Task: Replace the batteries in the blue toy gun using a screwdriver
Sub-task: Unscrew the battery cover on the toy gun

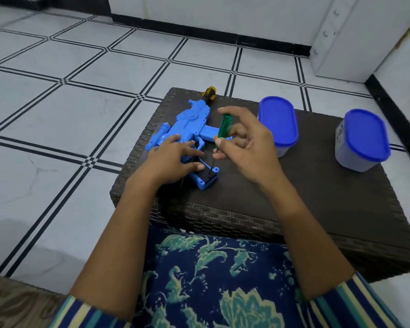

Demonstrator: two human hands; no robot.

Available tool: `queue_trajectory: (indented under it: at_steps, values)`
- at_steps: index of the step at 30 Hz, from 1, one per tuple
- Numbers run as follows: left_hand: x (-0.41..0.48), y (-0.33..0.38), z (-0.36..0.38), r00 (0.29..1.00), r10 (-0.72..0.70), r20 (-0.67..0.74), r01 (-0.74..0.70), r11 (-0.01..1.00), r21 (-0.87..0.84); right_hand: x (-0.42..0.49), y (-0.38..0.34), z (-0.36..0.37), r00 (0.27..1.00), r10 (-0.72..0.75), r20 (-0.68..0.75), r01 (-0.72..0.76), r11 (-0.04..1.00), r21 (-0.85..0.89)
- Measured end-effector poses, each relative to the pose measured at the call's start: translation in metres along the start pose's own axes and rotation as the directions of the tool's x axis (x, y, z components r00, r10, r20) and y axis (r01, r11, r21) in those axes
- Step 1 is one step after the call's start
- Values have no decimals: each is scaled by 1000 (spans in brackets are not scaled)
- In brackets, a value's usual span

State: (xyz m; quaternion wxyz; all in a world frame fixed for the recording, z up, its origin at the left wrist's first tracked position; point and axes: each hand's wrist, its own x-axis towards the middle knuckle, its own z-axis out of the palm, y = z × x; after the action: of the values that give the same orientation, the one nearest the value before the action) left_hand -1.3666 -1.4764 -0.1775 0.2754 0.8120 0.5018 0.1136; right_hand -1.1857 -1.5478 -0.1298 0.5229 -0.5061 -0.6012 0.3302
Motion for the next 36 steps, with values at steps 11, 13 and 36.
queue_trajectory:
  at_steps: [11, 13, 36]
  values:
    - [-11, 3, 10, 997, -7, -80, 5, 1000, -24, 0, -2, 11, 957, -219, -192, 182, 964, -192]
    - [-11, 3, 10, 997, -4, -71, 4, 1000, 0, 2, 0, 9, 955, -231, -187, 193, 961, -200]
    - [-5, 2, 7, 999, -7, -53, 6, 1000, -27, 2, -7, 15, 948, -266, -177, 236, 956, -173]
